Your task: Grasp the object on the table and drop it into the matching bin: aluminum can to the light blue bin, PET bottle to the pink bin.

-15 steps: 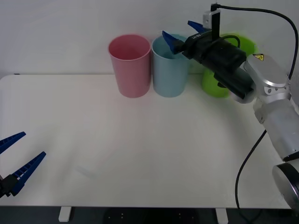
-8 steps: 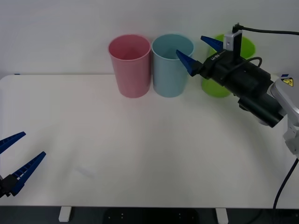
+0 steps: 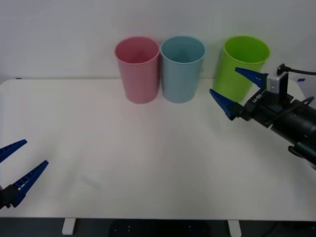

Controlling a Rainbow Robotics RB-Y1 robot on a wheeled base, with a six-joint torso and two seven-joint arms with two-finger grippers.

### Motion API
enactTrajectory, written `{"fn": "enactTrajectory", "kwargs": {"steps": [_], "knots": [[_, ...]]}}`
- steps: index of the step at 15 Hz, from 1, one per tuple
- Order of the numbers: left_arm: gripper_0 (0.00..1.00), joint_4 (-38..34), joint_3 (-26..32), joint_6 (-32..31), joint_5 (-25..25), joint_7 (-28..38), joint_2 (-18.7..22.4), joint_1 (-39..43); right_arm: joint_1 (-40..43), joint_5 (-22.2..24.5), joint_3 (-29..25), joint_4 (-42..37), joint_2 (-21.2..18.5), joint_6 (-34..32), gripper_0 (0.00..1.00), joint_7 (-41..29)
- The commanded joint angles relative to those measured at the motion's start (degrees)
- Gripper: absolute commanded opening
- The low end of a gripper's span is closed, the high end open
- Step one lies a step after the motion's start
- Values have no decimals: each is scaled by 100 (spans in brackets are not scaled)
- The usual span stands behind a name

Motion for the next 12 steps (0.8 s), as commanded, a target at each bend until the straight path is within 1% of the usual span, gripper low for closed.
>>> {"fn": "enactTrajectory", "kwargs": {"steps": [1,2,5,8,10,12], "knots": [[100,0,0,0,0,0,0,0,634,-315,-214,-365,-270,-191,100,454],[100,0,0,0,0,0,0,0,942,-367,-416,-496,-306,-385,100,480],[100,0,0,0,0,0,0,0,1601,-385,-952,-532,-288,-1228,100,533],[100,0,0,0,0,0,0,0,2120,-385,-1365,-540,-279,-1879,100,586],[100,0,0,0,0,0,0,0,2436,-385,-1559,-540,-262,-2134,100,603],[100,0,0,0,0,0,0,0,2735,-385,-1699,-540,-227,-2230,100,621]]}}
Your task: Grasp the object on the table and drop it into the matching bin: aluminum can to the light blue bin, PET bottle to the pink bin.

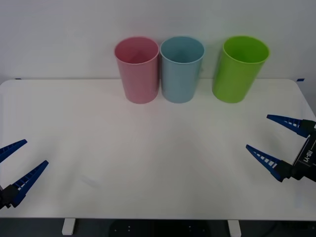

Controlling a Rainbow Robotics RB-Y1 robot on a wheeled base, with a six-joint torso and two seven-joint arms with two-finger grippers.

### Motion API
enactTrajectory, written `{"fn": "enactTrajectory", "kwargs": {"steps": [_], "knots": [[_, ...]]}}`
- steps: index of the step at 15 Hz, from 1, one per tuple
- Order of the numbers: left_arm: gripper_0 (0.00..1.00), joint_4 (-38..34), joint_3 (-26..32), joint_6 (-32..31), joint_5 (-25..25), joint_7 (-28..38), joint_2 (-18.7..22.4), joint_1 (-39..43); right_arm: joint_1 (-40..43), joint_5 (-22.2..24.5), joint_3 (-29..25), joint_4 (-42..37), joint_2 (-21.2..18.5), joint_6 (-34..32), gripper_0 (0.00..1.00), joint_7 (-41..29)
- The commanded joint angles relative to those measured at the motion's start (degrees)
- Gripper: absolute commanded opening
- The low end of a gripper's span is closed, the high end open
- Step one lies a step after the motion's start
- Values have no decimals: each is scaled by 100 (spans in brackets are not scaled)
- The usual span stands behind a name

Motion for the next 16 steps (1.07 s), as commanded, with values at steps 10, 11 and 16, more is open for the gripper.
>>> {"fn": "enactTrajectory", "kwargs": {"steps": [10,11,16], "knots": [[100,0,0,0,0,0,0,0,965,220,-695,27,492,-610,100,7],[100,0,0,0,0,0,0,0,974,229,-695,53,580,-662,100,42],[100,0,0,0,0,0,0,0,974,229,-695,53,580,-662,100,42]]}}
